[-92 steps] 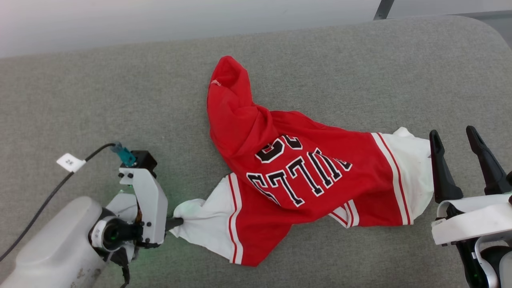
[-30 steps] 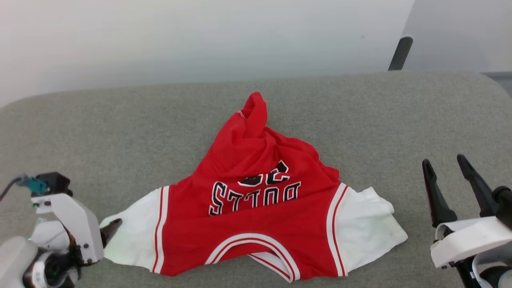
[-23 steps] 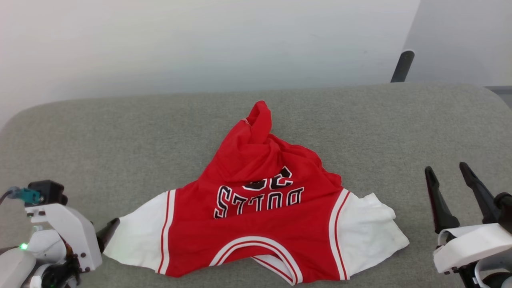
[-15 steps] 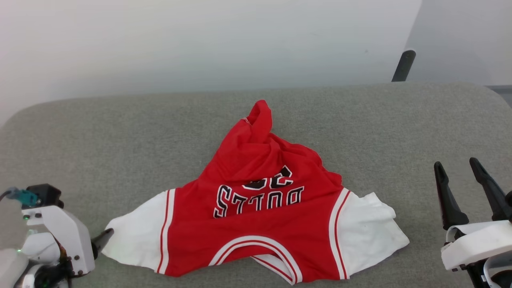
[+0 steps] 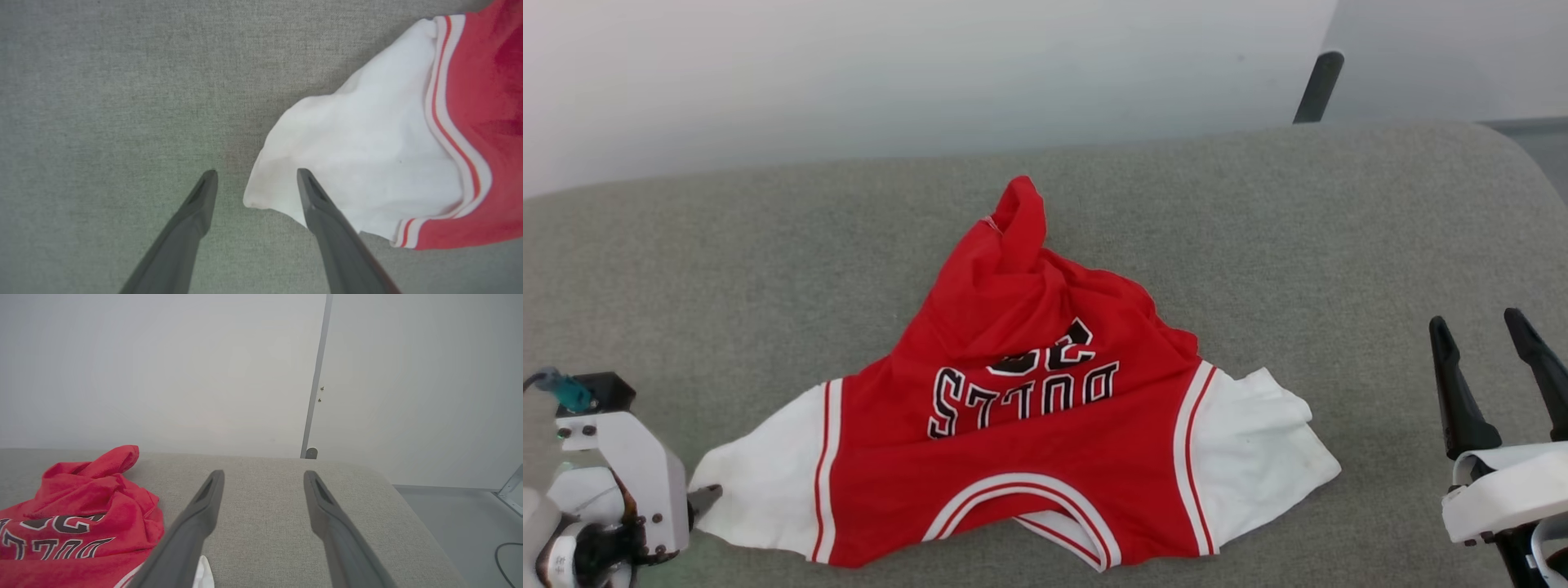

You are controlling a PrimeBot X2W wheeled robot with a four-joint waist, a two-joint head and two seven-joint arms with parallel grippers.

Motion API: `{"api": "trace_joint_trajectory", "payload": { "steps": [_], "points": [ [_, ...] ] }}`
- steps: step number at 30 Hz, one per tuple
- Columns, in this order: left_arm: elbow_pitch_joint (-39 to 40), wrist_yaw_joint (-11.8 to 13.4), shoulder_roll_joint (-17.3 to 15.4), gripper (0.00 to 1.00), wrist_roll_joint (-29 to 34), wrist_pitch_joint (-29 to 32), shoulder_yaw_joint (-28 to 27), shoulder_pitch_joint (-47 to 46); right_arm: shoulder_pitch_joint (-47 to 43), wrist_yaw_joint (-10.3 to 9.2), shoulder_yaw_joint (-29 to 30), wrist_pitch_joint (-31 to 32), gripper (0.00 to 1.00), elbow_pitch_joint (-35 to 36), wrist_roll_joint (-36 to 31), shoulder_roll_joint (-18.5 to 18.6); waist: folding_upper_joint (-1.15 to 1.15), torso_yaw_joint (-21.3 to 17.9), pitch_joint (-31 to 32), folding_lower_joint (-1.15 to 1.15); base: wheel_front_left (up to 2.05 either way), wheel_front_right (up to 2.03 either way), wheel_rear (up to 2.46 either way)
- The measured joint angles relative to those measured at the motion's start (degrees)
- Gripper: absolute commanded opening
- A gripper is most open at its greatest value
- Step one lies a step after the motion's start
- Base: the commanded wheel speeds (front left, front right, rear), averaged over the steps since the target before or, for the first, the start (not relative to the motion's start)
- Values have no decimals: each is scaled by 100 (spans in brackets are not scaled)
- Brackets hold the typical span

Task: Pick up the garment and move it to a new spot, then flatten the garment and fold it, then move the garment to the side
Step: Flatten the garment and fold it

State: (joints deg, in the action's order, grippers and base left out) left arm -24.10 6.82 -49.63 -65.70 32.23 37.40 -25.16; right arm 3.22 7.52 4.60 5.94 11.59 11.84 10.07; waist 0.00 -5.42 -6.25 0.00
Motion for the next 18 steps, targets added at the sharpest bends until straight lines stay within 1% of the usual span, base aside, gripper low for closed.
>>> {"api": "trace_joint_trajectory", "payload": {
  "steps": [6, 7, 8, 9, 10, 14, 18],
  "points": [
    [-467, -59, 191, 100, -46, 208, 55, -172, 3, 0, 36, 100, 100, 113, 2, 20, 0, -63, -186, 0, 0, 0, 0],
    [-548, -58, 233, 82, -112, 247, 32, -203, 1, 0, 21, 134, 100, 123, 19, 32, 0, -69, -214, 0, 0, 0, 0],
    [-603, -74, 260, 40, -145, 263, 25, -235, -4, 0, -1, 166, 100, 136, 32, 49, 0, -73, -237, 0, 0, 0, 0],
    [-658, -104, 281, 6, -163, 261, 5, -266, -11, 0, -34, 172, 100, 160, 48, 80, 0, -77, -260, 0, 0, 0, 0],
    [-706, -131, 304, 0, -199, 261, -19, -287, -21, 0, -66, 175, 100, 188, 76, 120, 0, -78, -282, 0, 0, 0, 0],
    [-840, -235, 412, 0, -246, 261, -37, -399, -64, 0, -77, 224, 100, 243, 91, 204, 0, -63, -359, 0, 0, 0, 0],
    [-938, -278, 478, 0, -263, 254, -63, -506, -171, 0, -77, 508, 100, 181, 213, 246, 0, -10, -434, 0, 0, 0, 0]
  ]
}}
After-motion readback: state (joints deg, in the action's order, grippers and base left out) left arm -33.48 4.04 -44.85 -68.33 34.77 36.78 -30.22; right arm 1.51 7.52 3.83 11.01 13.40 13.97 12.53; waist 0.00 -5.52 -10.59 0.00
